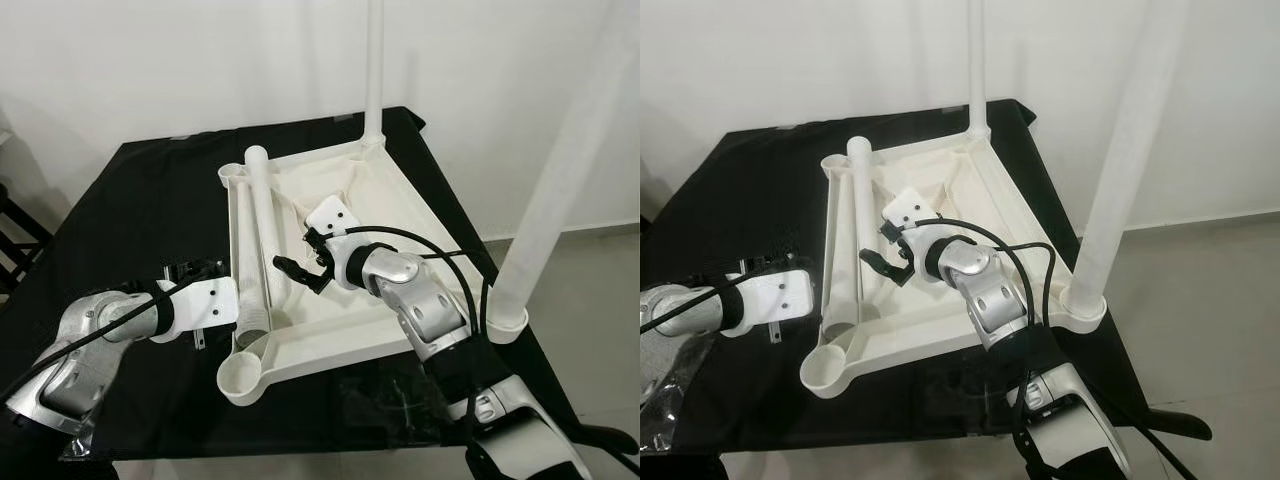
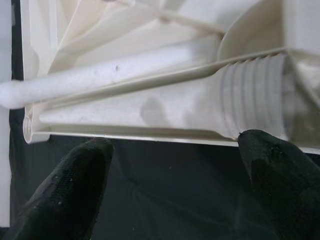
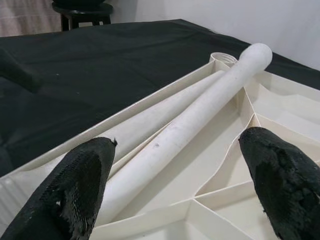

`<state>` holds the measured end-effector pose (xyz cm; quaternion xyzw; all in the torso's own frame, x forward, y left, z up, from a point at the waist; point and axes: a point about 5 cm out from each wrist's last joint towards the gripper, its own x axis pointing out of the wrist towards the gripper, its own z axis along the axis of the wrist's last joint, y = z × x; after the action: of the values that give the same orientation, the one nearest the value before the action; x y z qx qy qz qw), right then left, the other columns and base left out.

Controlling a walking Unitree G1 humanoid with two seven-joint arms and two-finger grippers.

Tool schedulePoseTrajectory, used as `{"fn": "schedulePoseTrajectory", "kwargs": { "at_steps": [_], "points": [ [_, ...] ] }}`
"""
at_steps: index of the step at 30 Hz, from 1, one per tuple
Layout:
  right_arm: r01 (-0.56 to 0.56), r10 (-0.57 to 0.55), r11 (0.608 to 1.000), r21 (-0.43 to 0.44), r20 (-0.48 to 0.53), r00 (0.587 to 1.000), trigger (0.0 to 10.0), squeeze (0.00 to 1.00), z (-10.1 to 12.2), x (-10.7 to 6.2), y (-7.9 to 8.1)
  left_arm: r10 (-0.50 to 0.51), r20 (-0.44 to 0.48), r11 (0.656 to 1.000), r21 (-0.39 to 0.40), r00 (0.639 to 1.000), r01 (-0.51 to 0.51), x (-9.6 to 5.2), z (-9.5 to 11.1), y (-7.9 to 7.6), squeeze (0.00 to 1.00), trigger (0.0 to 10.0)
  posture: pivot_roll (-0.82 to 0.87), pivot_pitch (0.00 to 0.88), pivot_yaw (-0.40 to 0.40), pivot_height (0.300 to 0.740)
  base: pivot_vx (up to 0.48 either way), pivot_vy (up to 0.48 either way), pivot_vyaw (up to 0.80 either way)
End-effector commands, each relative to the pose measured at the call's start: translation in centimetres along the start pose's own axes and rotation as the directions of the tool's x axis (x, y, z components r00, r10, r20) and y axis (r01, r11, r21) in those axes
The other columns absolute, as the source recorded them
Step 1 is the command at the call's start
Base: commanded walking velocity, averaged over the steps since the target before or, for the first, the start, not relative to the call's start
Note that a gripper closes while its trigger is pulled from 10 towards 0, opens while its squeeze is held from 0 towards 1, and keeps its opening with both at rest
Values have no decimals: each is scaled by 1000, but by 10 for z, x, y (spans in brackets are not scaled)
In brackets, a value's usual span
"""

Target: Building children table

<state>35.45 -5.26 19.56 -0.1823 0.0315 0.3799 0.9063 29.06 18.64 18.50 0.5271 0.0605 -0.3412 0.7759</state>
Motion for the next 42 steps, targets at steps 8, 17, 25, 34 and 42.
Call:
{"fn": "schedulePoseTrajectory", "kwargs": {
  "at_steps": [8,17,25,34,42],
  "points": [
    [-5,5,1000,8,-24,1000,10000,0,-5,2,3,-47,-29,998,-33,998,46,13,-9,-26,0,10000,-23,69,108,740,0,0,0],
    [2,-2,1000,12,-26,1000,10000,0,-5,2,2,-52,-27,998,-34,998,51,23,-10,-34,0,10000,-23,71,111,740,0,0,0],
    [4,-3,1000,14,-27,1000,10000,0,-5,2,2,-134,67,989,-50,989,137,20,1,-37,0,10000,-28,72,115,740,0,0,0],
    [-1,1,1000,16,-26,1000,10000,0,-5,2,4,-138,124,989,-29,983,142,8,9,-23,0,10000,-21,73,119,740,0,0,0],
    [0,1,1000,18,-26,1000,10000,0,-5,3,4,-165,124,986,-14,978,168,5,10,-24,0,10000,-20,72,121,740,0,0,0]
  ]
}}
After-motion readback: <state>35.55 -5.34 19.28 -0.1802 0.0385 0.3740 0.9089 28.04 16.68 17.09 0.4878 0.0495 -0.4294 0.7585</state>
